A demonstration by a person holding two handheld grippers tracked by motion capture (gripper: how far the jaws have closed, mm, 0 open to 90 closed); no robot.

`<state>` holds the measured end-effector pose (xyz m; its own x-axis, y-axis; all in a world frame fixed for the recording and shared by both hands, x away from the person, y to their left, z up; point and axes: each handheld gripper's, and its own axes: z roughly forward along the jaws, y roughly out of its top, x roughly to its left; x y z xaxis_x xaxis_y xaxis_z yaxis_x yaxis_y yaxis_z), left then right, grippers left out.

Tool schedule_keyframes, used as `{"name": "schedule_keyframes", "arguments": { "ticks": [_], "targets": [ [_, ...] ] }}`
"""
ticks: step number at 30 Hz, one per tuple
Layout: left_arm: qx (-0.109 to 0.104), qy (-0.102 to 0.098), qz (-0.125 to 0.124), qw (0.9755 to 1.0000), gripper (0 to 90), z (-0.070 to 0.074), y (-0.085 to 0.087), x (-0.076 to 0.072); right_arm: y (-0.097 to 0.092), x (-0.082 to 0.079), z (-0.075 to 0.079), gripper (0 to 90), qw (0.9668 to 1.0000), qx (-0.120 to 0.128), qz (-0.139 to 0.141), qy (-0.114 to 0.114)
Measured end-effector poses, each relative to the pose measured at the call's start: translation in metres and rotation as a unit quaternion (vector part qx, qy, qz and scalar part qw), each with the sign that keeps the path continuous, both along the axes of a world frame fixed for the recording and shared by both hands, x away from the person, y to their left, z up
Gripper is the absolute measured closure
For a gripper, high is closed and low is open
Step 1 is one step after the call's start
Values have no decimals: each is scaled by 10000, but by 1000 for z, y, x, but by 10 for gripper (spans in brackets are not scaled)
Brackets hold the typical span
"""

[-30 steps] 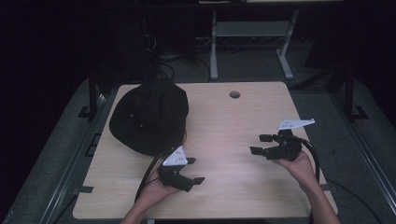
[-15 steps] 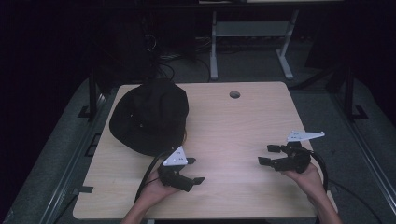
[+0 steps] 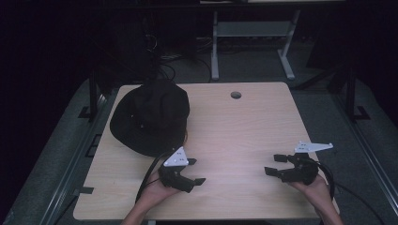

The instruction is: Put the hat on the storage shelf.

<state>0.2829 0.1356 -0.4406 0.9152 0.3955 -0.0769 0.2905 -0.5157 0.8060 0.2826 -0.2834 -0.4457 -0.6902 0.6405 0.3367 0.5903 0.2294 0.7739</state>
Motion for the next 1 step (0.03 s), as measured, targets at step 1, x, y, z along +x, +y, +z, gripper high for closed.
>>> {"name": "schedule_keyframes", "arguments": {
  "ticks": [1],
  "targets": [
    [-5, 6, -5, 10000, 227, 0, 0, 0, 0, -3, 0, 184, 10000, 3, -11, -19]
  ]
}}
